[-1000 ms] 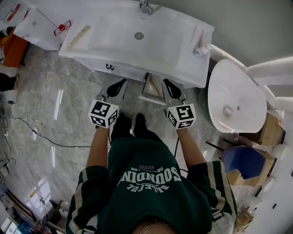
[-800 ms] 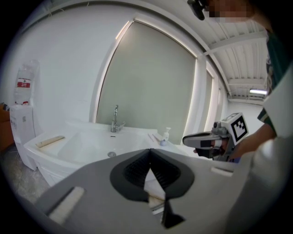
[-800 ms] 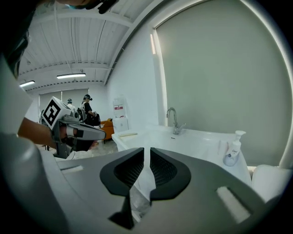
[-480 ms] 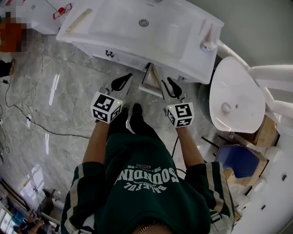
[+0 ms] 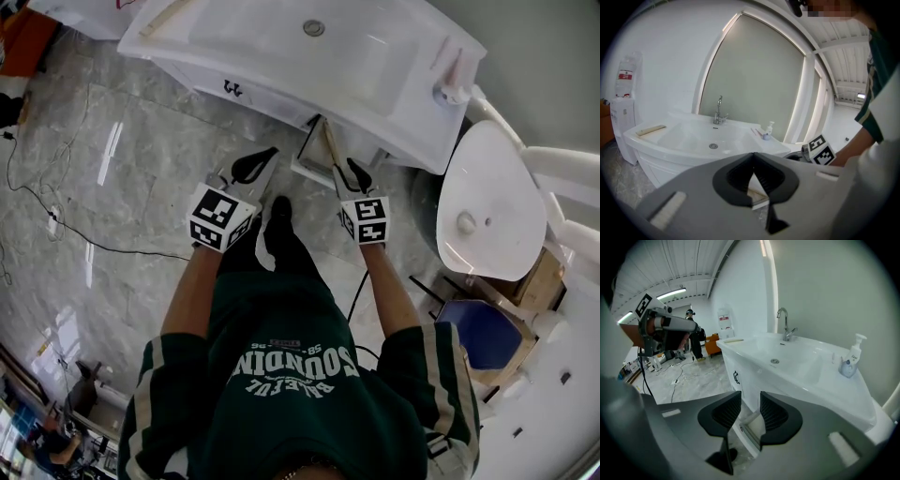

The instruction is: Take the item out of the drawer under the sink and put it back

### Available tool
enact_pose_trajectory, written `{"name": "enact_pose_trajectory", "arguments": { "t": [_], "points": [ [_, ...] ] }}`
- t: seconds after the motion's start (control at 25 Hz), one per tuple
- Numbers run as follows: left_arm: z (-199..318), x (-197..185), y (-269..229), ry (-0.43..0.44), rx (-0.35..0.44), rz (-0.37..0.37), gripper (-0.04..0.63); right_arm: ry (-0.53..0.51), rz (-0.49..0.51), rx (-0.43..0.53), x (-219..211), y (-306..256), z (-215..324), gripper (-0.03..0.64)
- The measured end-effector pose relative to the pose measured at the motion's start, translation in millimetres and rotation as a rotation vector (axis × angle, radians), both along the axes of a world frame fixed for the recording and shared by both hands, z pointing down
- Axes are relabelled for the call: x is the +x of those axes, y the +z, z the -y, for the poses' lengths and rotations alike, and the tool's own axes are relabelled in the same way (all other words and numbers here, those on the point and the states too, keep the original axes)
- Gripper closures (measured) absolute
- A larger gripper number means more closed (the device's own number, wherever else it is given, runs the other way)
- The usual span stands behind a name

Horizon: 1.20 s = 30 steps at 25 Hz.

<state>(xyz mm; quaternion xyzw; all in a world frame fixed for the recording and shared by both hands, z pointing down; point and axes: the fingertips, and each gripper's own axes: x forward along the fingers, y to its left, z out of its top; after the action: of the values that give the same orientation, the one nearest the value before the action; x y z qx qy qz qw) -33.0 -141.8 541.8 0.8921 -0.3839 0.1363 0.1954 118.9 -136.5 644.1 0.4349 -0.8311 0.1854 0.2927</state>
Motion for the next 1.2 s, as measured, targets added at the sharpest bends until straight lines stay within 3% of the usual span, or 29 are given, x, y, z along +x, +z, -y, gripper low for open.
{"name": "enact_pose_trajectory", "arguments": {
  "t": [0.32,0.76,1.2],
  "points": [
    [-1,-6,47,0.0,-0.028,0.029,0.546,-0.029,-0.078,-0.125,6,100,23,0.512],
    [-10,-32,100,-0.067,-0.101,0.055,0.546,-0.096,-0.275,-0.314,25,241,43,0.506],
    [-7,-47,122,-0.102,-0.152,0.068,0.546,-0.119,-0.36,-0.469,28,309,46,0.506]
  ]
}}
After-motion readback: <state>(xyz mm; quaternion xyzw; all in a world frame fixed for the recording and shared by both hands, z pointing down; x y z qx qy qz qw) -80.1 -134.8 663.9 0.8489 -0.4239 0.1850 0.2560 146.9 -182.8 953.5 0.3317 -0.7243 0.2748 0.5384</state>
